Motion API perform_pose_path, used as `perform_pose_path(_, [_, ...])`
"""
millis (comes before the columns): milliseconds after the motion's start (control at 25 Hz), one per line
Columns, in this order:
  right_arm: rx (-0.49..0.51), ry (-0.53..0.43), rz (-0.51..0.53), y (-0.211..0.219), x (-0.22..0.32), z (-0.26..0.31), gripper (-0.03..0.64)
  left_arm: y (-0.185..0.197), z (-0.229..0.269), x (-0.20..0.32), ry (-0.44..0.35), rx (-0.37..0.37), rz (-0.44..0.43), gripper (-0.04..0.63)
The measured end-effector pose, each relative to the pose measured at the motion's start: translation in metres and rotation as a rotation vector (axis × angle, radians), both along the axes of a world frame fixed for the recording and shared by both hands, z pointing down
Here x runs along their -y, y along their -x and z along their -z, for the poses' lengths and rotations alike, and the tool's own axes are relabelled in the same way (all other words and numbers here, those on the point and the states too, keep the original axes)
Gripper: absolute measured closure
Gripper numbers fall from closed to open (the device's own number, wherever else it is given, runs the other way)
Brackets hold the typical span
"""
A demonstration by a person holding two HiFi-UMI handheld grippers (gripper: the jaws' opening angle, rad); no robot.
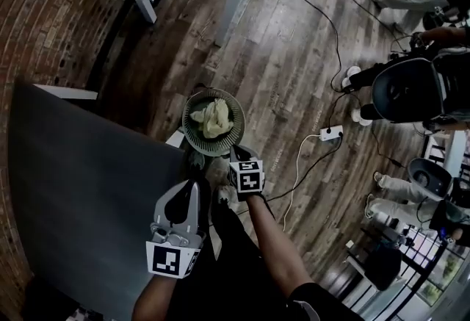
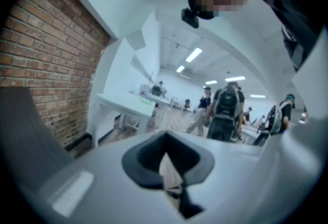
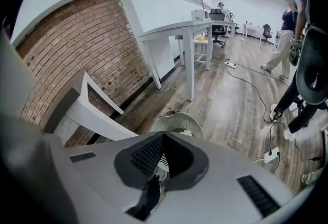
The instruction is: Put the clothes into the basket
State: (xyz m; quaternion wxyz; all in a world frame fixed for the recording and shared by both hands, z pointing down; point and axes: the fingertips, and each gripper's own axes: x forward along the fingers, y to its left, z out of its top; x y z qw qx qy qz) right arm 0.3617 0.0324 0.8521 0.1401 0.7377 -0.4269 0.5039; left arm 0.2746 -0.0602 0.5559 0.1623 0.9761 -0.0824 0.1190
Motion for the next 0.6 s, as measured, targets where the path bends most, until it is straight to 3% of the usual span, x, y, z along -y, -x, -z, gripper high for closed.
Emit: perform_pose_path(600, [-0.195,-0.309,-0.035,0.01,-0.017,0.202,0.611,0.023,0.076,-0.041,-0.075,-0.054,-0.01,0.589])
